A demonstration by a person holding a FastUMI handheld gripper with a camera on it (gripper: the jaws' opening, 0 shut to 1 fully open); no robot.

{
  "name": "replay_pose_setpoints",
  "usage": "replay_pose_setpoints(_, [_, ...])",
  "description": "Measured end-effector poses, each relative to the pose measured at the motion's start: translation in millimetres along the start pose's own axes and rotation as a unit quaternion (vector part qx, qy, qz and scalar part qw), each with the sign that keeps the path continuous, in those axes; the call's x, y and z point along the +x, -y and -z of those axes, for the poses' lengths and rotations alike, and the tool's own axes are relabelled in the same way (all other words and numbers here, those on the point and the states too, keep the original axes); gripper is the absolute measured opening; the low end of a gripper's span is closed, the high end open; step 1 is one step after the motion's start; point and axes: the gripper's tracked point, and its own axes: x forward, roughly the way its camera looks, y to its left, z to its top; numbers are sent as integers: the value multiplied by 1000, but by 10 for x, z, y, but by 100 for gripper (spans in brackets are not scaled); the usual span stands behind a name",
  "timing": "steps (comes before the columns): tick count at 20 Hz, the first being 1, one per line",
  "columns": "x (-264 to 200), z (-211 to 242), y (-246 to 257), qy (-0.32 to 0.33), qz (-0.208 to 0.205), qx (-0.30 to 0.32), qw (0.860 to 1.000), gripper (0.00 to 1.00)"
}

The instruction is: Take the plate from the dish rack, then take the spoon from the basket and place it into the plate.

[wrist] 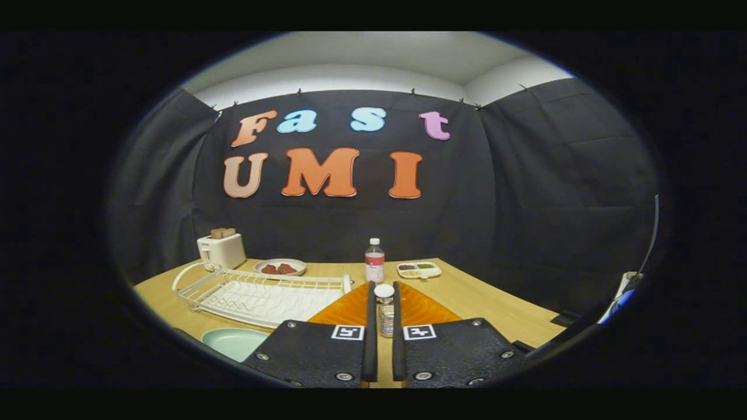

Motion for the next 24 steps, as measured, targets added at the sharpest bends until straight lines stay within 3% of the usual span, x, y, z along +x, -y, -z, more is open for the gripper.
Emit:
replay_pose_setpoints(10, [-554, -78, -662, 17, -85, -8, 996, 10])
replay_pose_setpoints(24, [-872, 530, -1605, -22, -210, -19, 977, 10])
